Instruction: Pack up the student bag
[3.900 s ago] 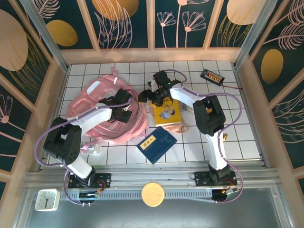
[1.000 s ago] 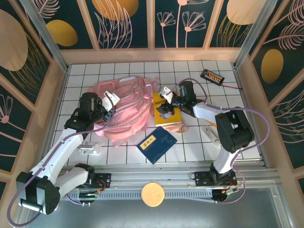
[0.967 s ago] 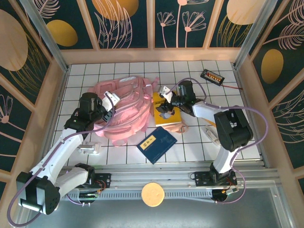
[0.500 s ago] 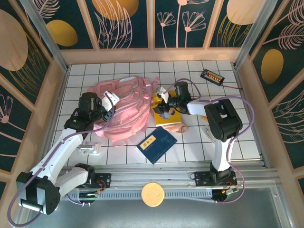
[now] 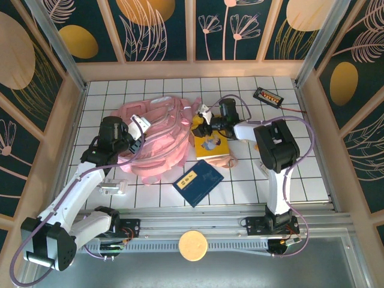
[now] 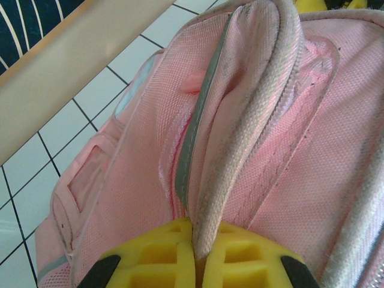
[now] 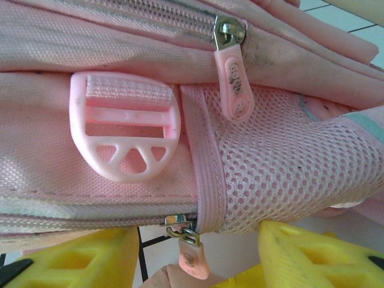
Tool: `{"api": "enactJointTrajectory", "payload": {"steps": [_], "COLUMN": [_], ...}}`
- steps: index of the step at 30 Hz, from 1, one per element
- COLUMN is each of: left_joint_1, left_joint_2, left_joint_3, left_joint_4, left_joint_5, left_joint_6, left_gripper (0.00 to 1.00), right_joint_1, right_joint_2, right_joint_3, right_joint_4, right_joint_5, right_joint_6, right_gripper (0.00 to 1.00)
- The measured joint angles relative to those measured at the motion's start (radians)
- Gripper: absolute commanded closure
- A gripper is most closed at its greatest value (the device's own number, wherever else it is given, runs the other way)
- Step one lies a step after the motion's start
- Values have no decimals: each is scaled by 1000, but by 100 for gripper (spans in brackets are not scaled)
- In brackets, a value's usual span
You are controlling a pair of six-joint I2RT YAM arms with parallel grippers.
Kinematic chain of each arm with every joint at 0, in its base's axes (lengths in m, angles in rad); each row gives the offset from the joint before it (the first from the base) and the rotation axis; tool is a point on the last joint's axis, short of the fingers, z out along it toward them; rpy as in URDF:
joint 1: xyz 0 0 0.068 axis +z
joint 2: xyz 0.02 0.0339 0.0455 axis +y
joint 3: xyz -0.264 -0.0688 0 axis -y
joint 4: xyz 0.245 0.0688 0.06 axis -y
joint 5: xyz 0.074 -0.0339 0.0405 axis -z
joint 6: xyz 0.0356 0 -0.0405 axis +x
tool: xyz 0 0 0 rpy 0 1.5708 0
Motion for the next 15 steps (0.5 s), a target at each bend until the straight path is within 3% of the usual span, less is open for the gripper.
{"api": "enactJointTrajectory", "payload": {"steps": [5, 15], "left_joint_1": [4, 12], "left_joint_2": [0, 0], "left_joint_3": [2, 16], "left_joint_4": [0, -2], "left_joint_5": [0, 0], "left_joint_6": [0, -1], "left_gripper": [100, 100], "right_joint_1": [0, 0], "right_joint_2": [10, 10], "right_joint_3": [43, 54], "right_joint_4": [-82, -153], "right_joint_5": [-16, -18], "right_joint_6": [-43, -64], "right_gripper": [56, 88]}}
